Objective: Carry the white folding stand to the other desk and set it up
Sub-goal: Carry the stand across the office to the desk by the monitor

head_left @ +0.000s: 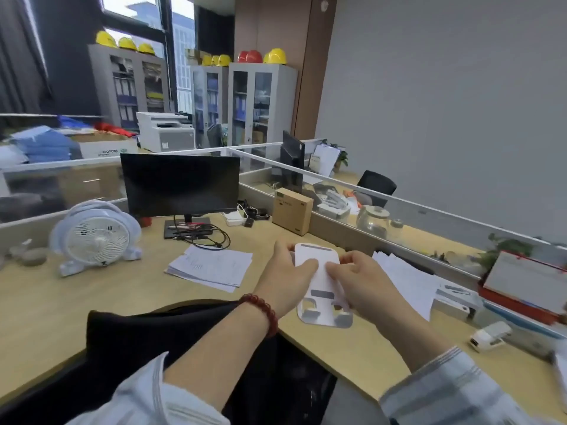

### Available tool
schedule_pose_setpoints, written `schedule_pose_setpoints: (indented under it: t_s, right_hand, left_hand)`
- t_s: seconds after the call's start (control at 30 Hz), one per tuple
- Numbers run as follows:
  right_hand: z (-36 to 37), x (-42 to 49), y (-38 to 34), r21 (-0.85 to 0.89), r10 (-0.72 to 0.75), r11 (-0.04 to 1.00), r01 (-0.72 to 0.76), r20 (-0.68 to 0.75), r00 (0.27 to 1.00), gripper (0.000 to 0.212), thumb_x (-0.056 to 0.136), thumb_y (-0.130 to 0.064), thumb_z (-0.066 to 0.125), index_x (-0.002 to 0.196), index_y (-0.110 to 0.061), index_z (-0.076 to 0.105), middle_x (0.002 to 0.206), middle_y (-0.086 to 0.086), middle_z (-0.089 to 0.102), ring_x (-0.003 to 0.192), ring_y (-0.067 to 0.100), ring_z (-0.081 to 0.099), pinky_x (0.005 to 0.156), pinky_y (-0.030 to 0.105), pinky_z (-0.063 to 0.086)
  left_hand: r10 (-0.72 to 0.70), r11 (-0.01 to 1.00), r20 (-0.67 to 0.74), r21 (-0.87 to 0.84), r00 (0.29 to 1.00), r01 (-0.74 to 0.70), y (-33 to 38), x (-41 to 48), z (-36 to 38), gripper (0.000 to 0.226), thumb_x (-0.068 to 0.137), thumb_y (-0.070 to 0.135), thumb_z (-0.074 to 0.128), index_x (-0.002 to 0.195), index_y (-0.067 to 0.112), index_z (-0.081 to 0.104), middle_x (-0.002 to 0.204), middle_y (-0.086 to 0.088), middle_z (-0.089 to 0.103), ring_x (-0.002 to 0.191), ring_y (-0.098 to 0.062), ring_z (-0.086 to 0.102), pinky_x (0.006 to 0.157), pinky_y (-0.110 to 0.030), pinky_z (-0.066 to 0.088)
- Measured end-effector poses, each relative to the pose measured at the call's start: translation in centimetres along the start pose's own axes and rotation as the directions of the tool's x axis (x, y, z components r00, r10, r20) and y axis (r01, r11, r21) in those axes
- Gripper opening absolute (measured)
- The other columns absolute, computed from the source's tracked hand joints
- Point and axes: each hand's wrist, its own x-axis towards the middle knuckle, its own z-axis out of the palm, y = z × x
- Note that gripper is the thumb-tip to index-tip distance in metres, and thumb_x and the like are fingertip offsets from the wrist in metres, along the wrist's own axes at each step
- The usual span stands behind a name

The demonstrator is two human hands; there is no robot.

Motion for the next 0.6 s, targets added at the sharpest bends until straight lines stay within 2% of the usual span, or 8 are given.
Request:
schedule_pose_setpoints:
  t_s: [0.07,0.13,0.2,0.37,0.6]
  right_hand:
    - [0.6,4.9,0.3,0.032,-0.001,0.999,0.000,0.016,1.000,0.015,0.091,-0.030,0.052,0.098,-0.017,0.055,0.089,0.001,0.067,0.081,0.018,0.066,0.070,0.039,0.057]
    - [1.7,9.7,0.1,0.038,-0.005,0.999,0.002,0.056,0.998,0.016,0.092,-0.031,0.051,0.101,-0.018,0.054,0.088,-0.001,0.065,0.078,0.015,0.065,0.063,0.032,0.054]
    - [3.2,15.5,0.0,0.029,-0.012,1.000,0.009,0.099,0.995,0.016,0.094,-0.032,0.049,0.103,-0.020,0.052,0.086,-0.005,0.062,0.075,0.011,0.063,0.058,0.025,0.051]
    - [7.8,31.2,-0.5,0.083,-0.074,0.995,0.058,0.207,0.975,0.010,0.094,-0.030,0.050,0.097,-0.020,0.052,0.079,-0.006,0.061,0.066,0.007,0.061,0.049,0.021,0.048]
    - [14.1,51.0,-2.3,0.075,-0.115,0.993,0.093,0.392,0.913,0.019,0.093,-0.028,0.049,0.101,-0.011,0.055,0.074,0.001,0.060,0.062,0.013,0.057,0.051,0.026,0.046]
  left_hand:
    - [0.001,1.000,-0.009,0.028,1.000,-0.001,-0.7,4.9,-0.2,0.024,0.089,0.024,0.051,0.109,0.022,0.038,0.086,0.016,0.051,0.074,-0.003,0.057,0.056,-0.018,0.048]
    - [-0.013,0.998,-0.028,0.056,1.000,0.015,-1.4,9.5,-0.8,0.026,0.089,0.025,0.052,0.111,0.021,0.039,0.087,0.015,0.052,0.077,-0.007,0.059,0.064,-0.024,0.052]
    - [-0.032,0.998,-0.051,0.053,0.998,0.035,-2.5,14.9,-1.6,0.028,0.089,0.024,0.052,0.114,0.019,0.040,0.089,0.011,0.054,0.078,-0.010,0.061,0.065,-0.026,0.053]
    - [-0.055,0.996,-0.194,0.064,0.979,0.069,-5.1,29.0,-3.6,0.027,0.088,0.021,0.053,0.112,0.017,0.042,0.094,0.005,0.057,0.080,-0.009,0.059,0.068,-0.025,0.050]
    - [-0.176,0.960,-0.312,0.155,0.934,0.232,-7.7,47.0,-7.6,0.024,0.090,0.025,0.051,0.109,0.020,0.038,0.089,0.009,0.051,0.082,-0.013,0.058,0.068,-0.028,0.051]
